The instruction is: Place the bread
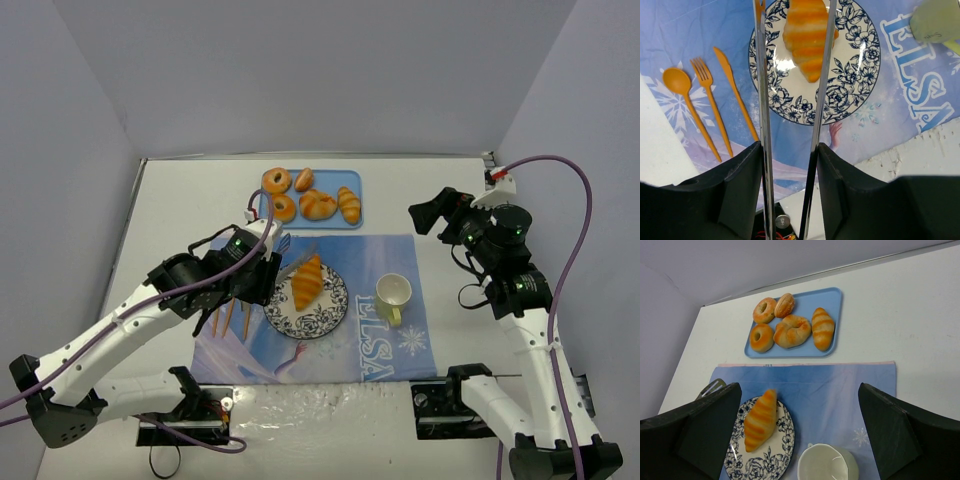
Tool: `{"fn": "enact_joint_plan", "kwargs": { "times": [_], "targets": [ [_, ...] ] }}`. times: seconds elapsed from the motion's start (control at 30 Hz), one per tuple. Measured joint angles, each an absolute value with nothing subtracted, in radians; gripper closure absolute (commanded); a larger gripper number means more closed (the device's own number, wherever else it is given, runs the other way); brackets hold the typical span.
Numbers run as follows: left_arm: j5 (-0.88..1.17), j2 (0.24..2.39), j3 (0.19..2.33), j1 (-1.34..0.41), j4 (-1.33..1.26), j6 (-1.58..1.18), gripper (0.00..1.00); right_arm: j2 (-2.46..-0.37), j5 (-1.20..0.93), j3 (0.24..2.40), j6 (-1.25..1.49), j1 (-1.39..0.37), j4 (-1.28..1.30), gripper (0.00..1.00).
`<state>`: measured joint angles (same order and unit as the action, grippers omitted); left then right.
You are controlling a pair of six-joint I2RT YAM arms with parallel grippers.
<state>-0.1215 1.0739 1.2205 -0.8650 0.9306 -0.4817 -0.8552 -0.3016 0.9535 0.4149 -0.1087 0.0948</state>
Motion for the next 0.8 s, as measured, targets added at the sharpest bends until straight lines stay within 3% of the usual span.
{"fn": "enact_joint_plan", "kwargs": {
  "times": [0.47, 0.8],
  "targets": [
    [-0.105, 1.298, 1.376, -0.733, 0.839, -0.475, 0.55, -0.851, -0.302, 0.953, 0.418, -0.113, 0.094, 0.00],
    [-0.056, 1.587, 1.599, -0.620, 0.772, -0.464, 0.55, -0.851, -0.302, 0.954, 0.418, -0.126, 0.094, 0.00]
  ]
}}
